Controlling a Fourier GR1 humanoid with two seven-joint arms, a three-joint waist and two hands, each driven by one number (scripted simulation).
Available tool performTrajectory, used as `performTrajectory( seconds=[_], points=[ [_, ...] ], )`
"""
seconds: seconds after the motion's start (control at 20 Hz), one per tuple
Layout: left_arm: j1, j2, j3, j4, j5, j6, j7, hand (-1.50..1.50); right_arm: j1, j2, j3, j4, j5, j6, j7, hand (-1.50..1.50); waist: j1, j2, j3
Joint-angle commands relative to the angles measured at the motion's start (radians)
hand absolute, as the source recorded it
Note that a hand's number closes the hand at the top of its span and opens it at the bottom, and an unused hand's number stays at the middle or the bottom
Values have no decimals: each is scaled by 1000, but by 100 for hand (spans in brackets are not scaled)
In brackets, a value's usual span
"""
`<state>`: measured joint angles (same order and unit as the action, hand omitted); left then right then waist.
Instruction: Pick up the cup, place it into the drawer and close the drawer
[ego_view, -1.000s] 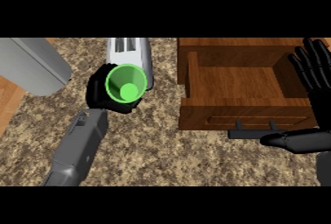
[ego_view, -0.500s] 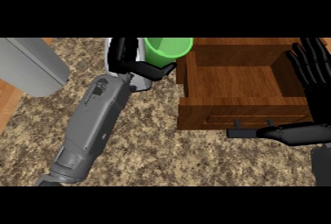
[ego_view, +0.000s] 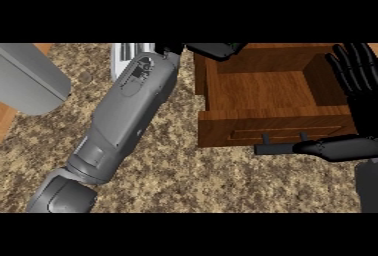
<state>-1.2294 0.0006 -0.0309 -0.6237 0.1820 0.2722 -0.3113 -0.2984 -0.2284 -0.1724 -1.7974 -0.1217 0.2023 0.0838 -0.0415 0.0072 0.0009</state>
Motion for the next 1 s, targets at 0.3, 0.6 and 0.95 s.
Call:
performTrajectory(
  seconds=[0.3,0.6,0.95],
  points=[
    [-123,-1,-142,291,79,51,53,150,-46,3,12,58,-6,23,-39,-150,-62,24,1],
    [-112,-1,-250,354,90,-10,104,150,-50,9,49,4,-26,50,-18,-150,-126,32,2],
    [-37,-1,-300,306,167,9,44,-150,-85,24,80,25,-35,71,-30,-150,-179,45,1]
  ],
)
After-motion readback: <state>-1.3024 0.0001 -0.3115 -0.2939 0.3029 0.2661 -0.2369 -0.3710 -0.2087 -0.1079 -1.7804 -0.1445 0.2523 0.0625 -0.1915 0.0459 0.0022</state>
